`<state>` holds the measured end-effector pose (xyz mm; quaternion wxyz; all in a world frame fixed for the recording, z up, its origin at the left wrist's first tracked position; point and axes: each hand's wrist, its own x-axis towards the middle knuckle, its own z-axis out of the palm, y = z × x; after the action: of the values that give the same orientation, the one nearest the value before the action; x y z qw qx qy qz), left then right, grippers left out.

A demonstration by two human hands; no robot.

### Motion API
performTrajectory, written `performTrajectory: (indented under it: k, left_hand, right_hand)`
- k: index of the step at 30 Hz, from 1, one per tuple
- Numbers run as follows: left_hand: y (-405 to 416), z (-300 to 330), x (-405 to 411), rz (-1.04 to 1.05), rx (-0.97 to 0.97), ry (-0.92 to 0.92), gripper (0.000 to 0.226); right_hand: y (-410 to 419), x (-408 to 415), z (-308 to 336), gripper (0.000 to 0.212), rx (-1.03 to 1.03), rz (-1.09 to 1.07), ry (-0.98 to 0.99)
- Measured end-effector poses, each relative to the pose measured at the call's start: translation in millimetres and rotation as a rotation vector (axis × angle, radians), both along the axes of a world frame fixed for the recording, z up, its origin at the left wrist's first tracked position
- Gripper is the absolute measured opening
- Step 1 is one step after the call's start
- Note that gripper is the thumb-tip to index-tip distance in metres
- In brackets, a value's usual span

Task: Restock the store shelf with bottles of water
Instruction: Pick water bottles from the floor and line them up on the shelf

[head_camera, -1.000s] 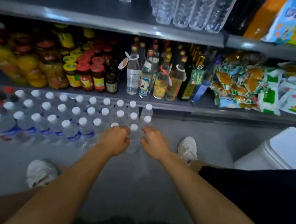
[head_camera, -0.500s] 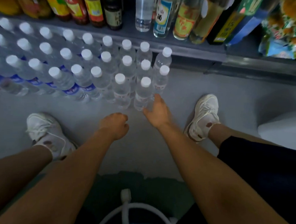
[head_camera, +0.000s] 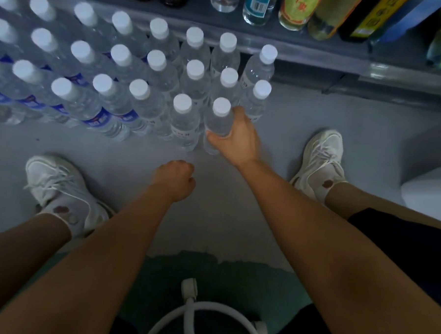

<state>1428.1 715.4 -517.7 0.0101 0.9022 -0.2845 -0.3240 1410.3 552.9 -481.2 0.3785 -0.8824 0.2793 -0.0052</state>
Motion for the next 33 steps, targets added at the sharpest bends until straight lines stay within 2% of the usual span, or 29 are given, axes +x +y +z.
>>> performTrajectory:
  k: [8,14,24,27,33]
  left_hand:
    - [5.5,38.7,-1.8,-0.039,-0.026,-0.089,0.036]
    - [4.0,100.4,7.8,-0.046,-0.140,-0.229,0.026]
    - [-0.8,234.4,44.4,-0.059,-0.251,-0.522,0.027]
    - [-1.0,281.6,60.4,-0.056,-0.307,-0.642,0.021]
    - [-6.8,367.3,101.4,-0.035,-0.380,-0.851,0.026]
  right_hand:
    - [-2.5,-19.3,30.9,0.060,-0.058,0.053,0.021]
    - [-1.1,-29.9,92.3,0.051,-0.104,0.060,-0.033]
    - [-0.2,-8.0,235.1,0.049,-0.222,0.048,-0.336]
    - [-2.5,7.6,275.8,0.051,-0.237,0.045,-0.427]
    - [-11.0,54.5,354.6,0.047,-0.274,0.054,-0.554]
